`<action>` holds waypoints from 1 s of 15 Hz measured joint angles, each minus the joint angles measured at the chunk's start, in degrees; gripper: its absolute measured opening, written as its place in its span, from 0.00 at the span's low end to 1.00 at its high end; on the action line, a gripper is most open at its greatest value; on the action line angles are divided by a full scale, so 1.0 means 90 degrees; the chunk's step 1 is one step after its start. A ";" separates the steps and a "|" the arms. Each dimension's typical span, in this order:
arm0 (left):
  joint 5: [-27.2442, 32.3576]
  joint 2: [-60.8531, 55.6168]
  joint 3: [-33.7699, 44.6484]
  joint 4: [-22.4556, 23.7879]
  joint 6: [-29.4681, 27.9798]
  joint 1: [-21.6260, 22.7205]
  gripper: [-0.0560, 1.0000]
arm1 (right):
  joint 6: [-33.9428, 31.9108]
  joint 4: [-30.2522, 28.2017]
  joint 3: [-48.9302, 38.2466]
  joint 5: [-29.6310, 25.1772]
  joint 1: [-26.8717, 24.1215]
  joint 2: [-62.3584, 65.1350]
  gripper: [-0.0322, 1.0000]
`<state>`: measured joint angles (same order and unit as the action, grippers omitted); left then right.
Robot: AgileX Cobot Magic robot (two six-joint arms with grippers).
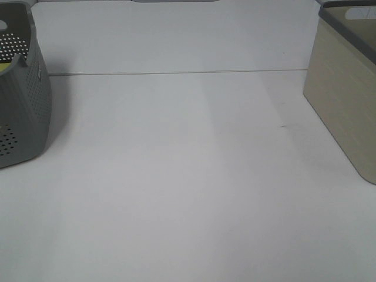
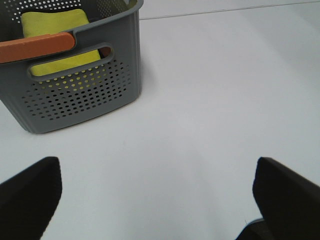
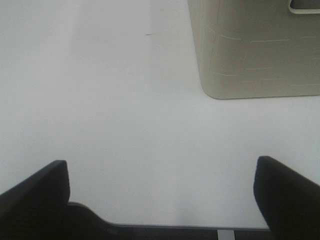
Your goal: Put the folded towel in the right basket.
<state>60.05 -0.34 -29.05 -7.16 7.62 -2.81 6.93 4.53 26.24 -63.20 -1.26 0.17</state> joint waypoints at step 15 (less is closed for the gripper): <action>0.0000 0.0000 0.0000 0.0000 0.0000 0.0000 0.96 | 0.0000 0.0000 0.0000 0.0000 0.0000 0.0000 0.96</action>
<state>60.05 -0.34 -29.05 -7.16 7.62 -2.81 6.93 4.53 26.24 -63.20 -1.26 0.17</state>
